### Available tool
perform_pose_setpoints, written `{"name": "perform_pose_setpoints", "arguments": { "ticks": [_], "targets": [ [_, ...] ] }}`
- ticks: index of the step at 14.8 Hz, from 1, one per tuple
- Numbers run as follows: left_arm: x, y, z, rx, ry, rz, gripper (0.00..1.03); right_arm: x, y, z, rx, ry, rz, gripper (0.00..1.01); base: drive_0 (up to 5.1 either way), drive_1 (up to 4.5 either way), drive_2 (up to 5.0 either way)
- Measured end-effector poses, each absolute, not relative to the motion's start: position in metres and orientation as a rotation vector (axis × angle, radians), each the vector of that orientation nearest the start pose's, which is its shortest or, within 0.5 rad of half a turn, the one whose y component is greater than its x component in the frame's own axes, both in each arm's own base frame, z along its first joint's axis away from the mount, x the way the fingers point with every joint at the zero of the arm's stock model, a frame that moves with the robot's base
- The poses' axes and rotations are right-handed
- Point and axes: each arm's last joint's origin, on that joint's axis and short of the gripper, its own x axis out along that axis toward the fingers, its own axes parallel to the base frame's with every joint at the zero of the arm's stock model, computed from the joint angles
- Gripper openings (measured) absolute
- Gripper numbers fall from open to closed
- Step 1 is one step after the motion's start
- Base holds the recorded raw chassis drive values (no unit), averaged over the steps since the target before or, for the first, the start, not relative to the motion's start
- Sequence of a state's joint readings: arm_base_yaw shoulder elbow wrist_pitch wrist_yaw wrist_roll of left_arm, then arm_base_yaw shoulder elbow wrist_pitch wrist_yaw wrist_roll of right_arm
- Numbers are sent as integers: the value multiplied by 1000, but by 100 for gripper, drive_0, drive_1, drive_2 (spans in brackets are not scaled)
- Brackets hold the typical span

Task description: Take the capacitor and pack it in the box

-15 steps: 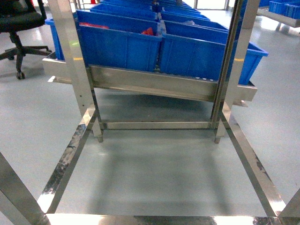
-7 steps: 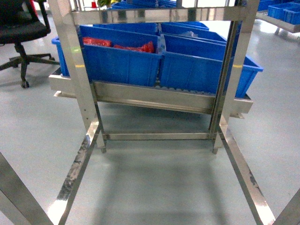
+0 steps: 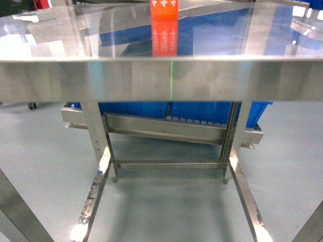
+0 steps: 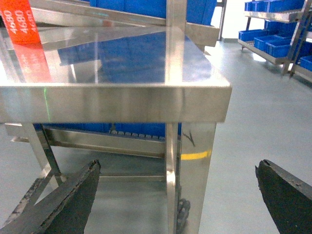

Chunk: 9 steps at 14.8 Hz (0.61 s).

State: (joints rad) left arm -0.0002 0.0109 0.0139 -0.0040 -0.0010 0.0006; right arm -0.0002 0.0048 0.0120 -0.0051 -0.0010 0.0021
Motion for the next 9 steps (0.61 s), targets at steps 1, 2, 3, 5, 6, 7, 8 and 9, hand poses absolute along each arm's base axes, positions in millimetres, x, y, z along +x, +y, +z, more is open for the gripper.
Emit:
{"name": "perform_pose_setpoints", "arguments": {
  "ticks": [1, 2, 3, 5, 6, 7, 8, 9],
  "targets": [
    [98, 0, 167, 1, 1, 1, 98, 97, 0, 167, 2, -2, 1, 98, 0, 0, 0],
    [98, 0, 167, 1, 1, -1, 98, 97, 0, 167, 3, -2, 0, 98, 0, 0, 0],
    [98, 0, 167, 1, 1, -1, 98, 97, 0, 167, 4, -2, -1, 98, 0, 0, 0],
    [98, 0, 167, 0, 1, 0, 98, 97, 0, 167, 2, -3, 0, 98, 0, 0, 0],
    [98, 0, 167, 0, 1, 1, 98, 97, 0, 167, 2, -3, 0, 98, 0, 0, 0],
    [98, 0, 167, 0, 1, 2, 98, 97, 0, 167, 2, -2, 0, 98, 0, 0, 0],
    [98, 0, 167, 0, 1, 2, 98, 97, 0, 167, 2, -2, 0, 98, 0, 0, 0],
    [98, 0, 167, 1, 1, 0, 98, 97, 0, 167, 3, -2, 0, 98, 0, 0, 0]
  ]
}}
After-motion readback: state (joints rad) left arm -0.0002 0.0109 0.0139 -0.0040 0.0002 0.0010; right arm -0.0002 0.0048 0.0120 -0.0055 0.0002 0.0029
